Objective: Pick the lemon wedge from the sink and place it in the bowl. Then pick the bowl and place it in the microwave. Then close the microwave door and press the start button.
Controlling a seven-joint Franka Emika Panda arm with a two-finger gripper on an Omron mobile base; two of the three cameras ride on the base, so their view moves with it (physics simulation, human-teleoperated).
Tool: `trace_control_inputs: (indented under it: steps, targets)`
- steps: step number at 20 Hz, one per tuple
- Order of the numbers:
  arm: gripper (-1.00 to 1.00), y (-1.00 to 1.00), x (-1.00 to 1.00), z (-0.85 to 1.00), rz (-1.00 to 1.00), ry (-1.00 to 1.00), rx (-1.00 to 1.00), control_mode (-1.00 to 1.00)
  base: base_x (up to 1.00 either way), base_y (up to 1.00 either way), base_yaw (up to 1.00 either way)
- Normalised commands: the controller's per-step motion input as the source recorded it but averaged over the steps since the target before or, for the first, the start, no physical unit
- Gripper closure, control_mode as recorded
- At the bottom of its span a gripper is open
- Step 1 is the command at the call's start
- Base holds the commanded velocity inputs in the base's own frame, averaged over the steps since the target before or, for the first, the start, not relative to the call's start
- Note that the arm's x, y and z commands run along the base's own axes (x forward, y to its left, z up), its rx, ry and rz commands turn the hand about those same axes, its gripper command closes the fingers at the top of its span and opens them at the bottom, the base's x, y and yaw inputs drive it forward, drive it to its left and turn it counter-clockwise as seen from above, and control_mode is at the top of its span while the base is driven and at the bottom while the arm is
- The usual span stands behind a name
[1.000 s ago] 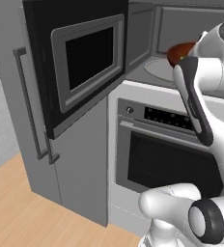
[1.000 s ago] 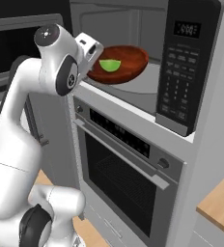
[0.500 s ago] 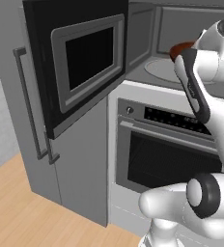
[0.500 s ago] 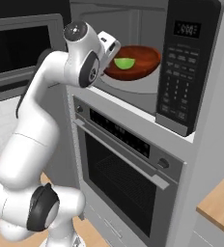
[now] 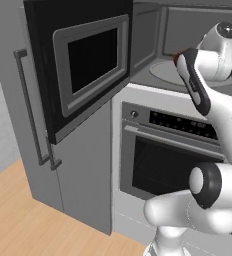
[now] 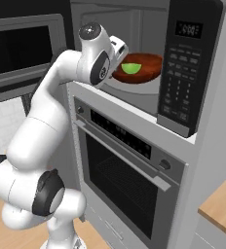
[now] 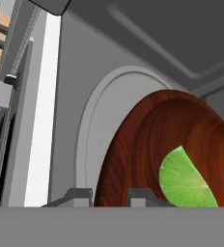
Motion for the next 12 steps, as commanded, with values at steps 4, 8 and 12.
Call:
trace_control_inputs:
  steps: [4,8,12]
  targets:
    - [1.00,-0.04,0.26,-0.30,0.00,0.04,0.00,-1.00,0.00,0.00,0.00]
    - [1.00,0.00,0.24,-0.31,0.00,0.03,0.00,-1.00,0.00,0.00,0.00]
    - [1.00,-0.07,0.31,-0.15,0.00,0.01,0.00,-1.00,0.00,0.00,0.00]
